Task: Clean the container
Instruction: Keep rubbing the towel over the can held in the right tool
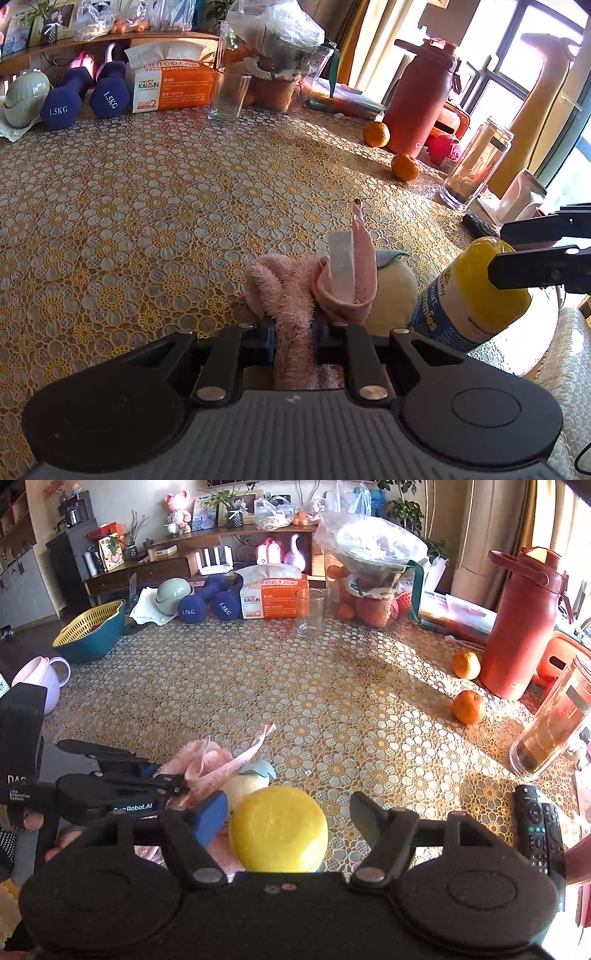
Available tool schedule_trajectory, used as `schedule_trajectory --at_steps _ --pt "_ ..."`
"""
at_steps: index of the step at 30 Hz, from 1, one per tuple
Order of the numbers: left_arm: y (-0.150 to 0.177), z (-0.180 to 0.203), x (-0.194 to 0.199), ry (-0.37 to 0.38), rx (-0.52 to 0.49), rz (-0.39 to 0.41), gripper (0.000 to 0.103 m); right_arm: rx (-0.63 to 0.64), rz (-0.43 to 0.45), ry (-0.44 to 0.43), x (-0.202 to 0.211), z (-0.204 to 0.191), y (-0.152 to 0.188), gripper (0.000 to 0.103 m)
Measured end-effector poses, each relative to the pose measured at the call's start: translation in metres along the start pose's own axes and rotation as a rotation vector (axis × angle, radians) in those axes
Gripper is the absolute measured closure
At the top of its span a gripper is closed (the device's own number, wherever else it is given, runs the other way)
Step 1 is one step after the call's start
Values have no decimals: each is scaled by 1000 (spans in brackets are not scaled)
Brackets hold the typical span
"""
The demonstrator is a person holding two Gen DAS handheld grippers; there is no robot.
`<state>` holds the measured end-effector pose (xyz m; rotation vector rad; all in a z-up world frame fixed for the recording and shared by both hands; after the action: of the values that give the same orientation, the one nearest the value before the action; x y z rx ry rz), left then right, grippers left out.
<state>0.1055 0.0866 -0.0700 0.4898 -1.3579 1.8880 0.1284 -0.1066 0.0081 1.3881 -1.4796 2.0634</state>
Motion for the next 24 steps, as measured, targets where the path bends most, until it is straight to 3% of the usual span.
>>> schedule_trajectory --at_steps 8,13,17,24 --pt "0 0 0 0 6 -1 87 27 -29 67 -10 -14 -2 31" --pt "0 0 0 -1 5 -1 87 61 -14 63 -7 -17 3 44" --pt "-1 1 4 1 7 6 86 103 13 49 0 -18 10 45" --pt "-10 23 31 145 20 43 86 226 124 -41 17 -13 36 45"
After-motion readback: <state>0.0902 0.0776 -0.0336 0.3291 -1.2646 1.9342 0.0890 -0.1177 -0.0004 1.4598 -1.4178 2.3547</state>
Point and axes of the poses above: each gripper's, at about its wrist camera, not at the fingertips, and x roughly against the way its jaws point, z to its right, y to its underside, the point moved 1 cm from there along -x, roughly the way its jaws point, and after that the axes turned 6 degrees about y, right-handed, at the moved point
